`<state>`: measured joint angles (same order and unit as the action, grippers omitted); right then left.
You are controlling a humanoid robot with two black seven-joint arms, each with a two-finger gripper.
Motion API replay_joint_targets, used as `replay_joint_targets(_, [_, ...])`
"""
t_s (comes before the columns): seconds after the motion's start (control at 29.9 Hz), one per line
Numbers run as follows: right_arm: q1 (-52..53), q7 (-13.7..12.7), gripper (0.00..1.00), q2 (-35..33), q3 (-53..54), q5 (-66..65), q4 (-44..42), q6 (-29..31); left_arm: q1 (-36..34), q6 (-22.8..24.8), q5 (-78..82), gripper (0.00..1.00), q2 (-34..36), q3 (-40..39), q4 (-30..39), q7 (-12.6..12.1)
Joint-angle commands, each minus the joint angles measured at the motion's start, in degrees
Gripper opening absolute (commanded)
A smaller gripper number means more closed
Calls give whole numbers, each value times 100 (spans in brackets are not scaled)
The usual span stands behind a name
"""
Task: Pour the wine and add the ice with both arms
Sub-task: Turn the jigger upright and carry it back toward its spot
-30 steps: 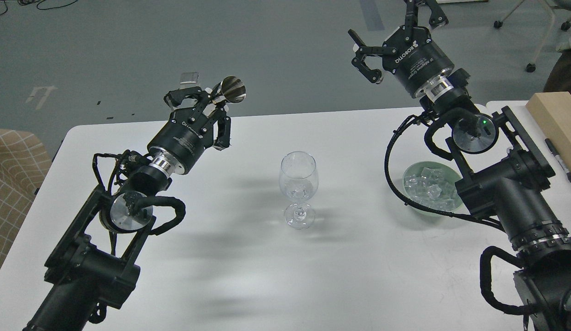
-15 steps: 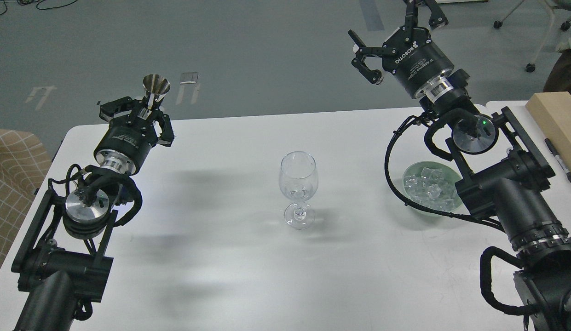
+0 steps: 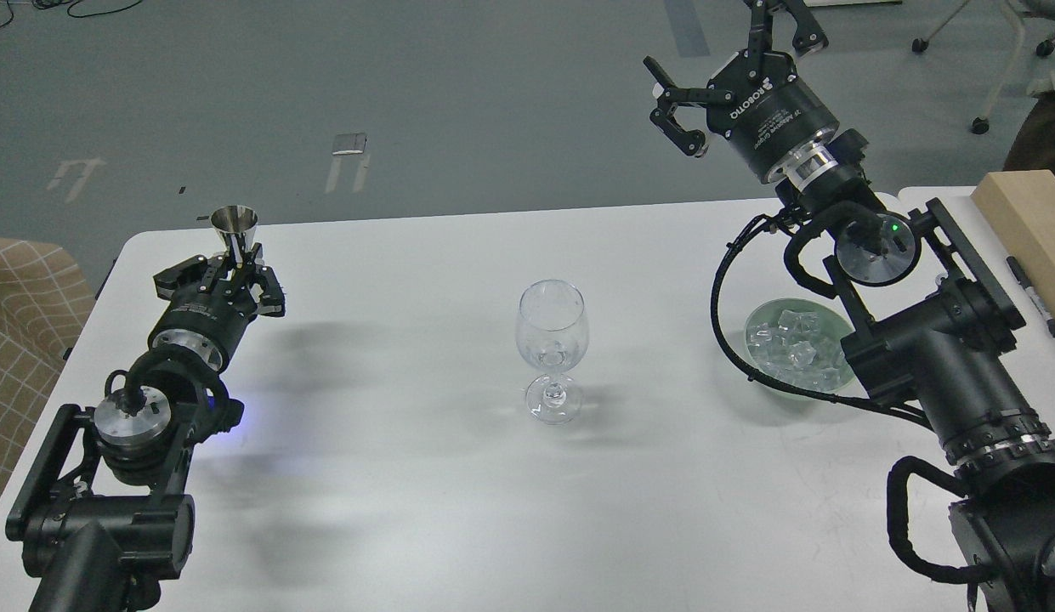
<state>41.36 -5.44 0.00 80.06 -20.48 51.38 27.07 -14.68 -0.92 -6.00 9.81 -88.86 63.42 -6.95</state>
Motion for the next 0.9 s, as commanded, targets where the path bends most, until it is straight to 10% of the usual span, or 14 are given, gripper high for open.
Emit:
replay_joint_targets(0.0, [-5, -1, 100, 0, 0, 0, 12, 0, 0, 179, -357, 17, 3, 0, -198, -8])
replay_joint_targets(0.87, [-5, -1, 100, 0, -8, 0, 12, 0, 18, 1191, -665, 38, -163, 53, -1007, -52])
